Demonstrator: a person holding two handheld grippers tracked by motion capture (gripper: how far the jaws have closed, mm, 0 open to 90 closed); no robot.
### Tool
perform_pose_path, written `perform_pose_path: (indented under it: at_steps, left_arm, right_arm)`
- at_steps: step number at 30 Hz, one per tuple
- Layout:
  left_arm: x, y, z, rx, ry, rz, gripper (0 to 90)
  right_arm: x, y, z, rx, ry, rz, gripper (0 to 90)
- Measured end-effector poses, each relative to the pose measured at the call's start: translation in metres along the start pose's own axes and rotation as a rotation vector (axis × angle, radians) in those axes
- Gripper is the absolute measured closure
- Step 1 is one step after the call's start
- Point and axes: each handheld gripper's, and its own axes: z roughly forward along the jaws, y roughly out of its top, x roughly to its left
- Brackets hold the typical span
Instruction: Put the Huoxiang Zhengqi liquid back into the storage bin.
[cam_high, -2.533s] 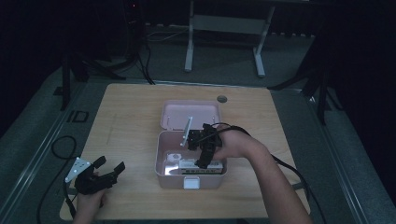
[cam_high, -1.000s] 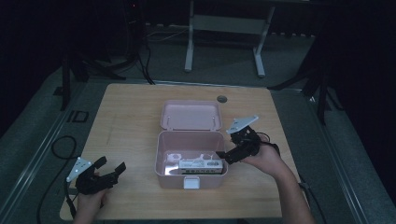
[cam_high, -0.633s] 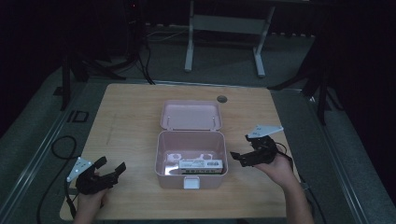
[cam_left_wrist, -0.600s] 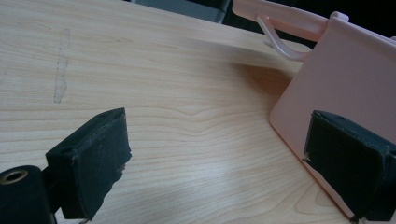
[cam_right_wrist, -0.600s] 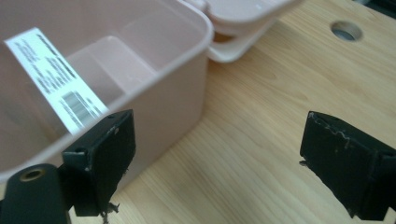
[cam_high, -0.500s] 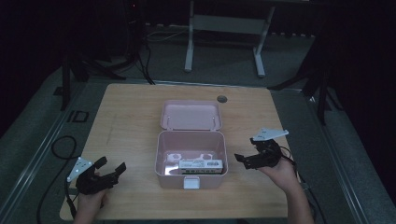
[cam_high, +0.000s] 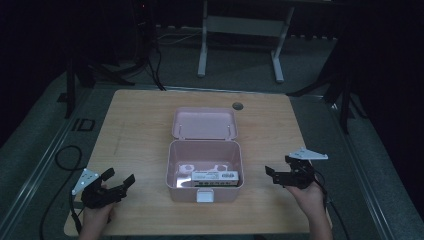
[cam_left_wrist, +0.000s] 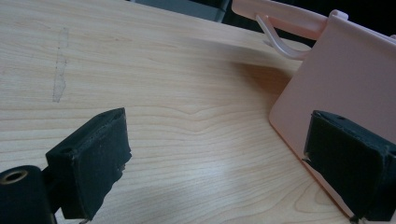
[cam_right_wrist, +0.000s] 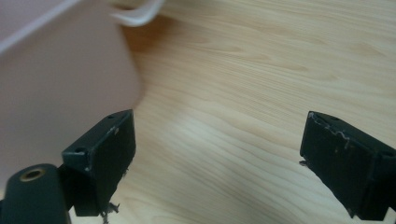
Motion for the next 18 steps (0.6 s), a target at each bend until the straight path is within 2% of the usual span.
perform_pose_path:
  at_steps: [2, 4, 5, 6, 7, 10, 11, 13, 18]
  left_arm:
    - [0.000, 0.000, 0.000, 0.000, 0.000, -0.001, 7.1]
    - [0.000, 0.000, 0.000, 0.001, 0.000, 0.000, 7.0]
    - [0.000, 0.000, 0.000, 0.001, 0.001, 0.000, 7.0]
    - [0.000, 0.000, 0.000, 0.002, 0.001, 0.000, 7.0]
    - [0.000, 0.000, 0.000, 0.002, 0.001, 0.000, 7.0]
    - [0.000, 0.000, 0.001, 0.006, 0.001, 0.001, 7.0]
    - [0.000, -0.001, 0.001, 0.008, 0.001, 0.001, 7.0]
    - [-0.001, -0.001, 0.001, 0.011, 0.002, 0.003, 7.1]
    - [-0.001, 0.000, 0.001, 0.023, 0.023, -0.007, 7.1]
  right_arm:
    - [-0.005, -0.008, 0.000, -0.011, -0.035, 0.038, 10.2]
    - [-0.006, -0.010, 0.001, -0.012, -0.048, 0.050, 10.2]
    - [-0.010, -0.018, 0.002, -0.009, -0.085, 0.071, 10.3]
    - [-0.011, -0.021, 0.003, -0.010, -0.094, 0.082, 10.3]
    - [-0.012, -0.024, 0.004, -0.008, -0.109, 0.091, 10.2]
    - [-0.013, -0.031, 0.006, 0.011, -0.204, 0.104, 10.3]
    - [-0.014, -0.033, 0.006, 0.009, -0.221, 0.111, 10.3]
    - [-0.014, -0.037, 0.006, 0.001, -0.240, 0.148, 10.3]
    - [-0.014, -0.049, 0.005, -0.007, -0.271, 0.181, 10.7]
